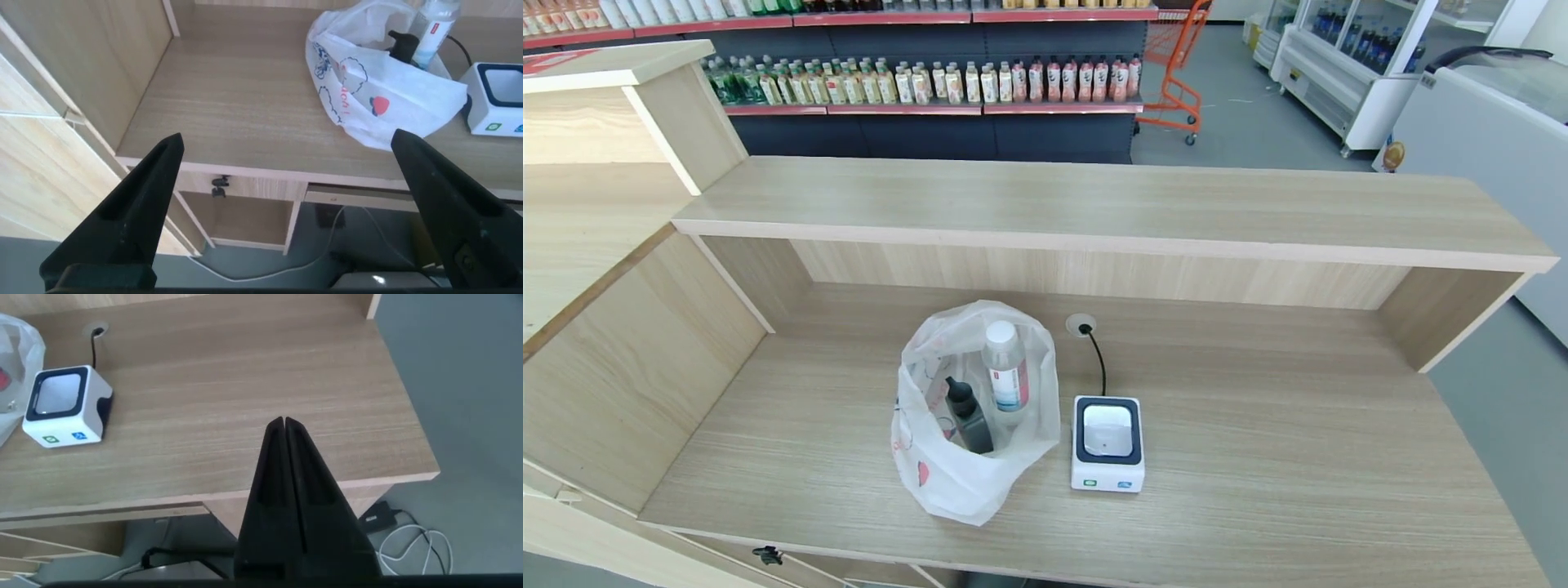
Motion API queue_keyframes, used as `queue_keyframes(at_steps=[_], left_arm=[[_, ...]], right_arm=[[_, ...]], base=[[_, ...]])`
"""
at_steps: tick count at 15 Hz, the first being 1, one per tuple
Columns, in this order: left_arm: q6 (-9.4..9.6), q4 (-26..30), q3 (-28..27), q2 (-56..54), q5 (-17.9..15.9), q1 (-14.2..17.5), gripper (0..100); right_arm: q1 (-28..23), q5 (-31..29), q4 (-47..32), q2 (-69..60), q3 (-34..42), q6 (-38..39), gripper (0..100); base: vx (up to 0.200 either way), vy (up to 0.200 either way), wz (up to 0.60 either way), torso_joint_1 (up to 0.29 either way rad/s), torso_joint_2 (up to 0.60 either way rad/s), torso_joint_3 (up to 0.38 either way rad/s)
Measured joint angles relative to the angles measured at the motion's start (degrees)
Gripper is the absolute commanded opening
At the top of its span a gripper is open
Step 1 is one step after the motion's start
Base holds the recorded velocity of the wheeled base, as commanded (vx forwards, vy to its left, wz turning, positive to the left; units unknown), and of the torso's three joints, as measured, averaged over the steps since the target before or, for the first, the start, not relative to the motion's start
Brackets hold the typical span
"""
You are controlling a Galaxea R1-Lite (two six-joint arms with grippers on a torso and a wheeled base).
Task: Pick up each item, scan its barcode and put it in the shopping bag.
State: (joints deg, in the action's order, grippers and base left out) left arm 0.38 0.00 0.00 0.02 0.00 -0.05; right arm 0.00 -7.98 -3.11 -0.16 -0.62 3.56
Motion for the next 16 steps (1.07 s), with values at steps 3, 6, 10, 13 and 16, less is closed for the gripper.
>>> queue_keyframes(at_steps=[3, 6, 10, 13, 16], left_arm=[[-0.09, 0.00, 0.00, 0.00, 0.00, -0.05, 100], [-0.11, 0.00, 0.00, 0.00, 0.00, -0.05, 100], [-0.11, 0.00, 0.00, 0.00, 0.00, -0.05, 100], [-0.13, 0.00, 0.00, 0.00, 0.00, -0.05, 100], [-0.13, 0.00, 0.00, 0.00, 0.00, -0.05, 100]], right_arm=[[0.00, -0.02, 0.00, 0.00, 0.00, 0.21, 0], [0.00, -0.02, 0.00, 0.02, 0.00, 0.21, 0], [0.00, -0.02, 0.02, 0.05, 0.00, 0.23, 0], [0.00, -0.02, 0.02, 0.05, 0.00, 0.23, 0], [0.00, 0.00, 0.02, 0.06, 0.00, 0.29, 0]], base=[[0.000, 0.000, 0.00, 0.000, 0.00, 0.000], [0.000, 0.000, 0.00, 0.000, 0.00, 0.000], [0.000, 0.000, 0.00, 0.000, 0.00, 0.000], [0.000, 0.000, 0.00, 0.000, 0.00, 0.000], [0.000, 0.000, 0.00, 0.000, 0.00, 0.000]])
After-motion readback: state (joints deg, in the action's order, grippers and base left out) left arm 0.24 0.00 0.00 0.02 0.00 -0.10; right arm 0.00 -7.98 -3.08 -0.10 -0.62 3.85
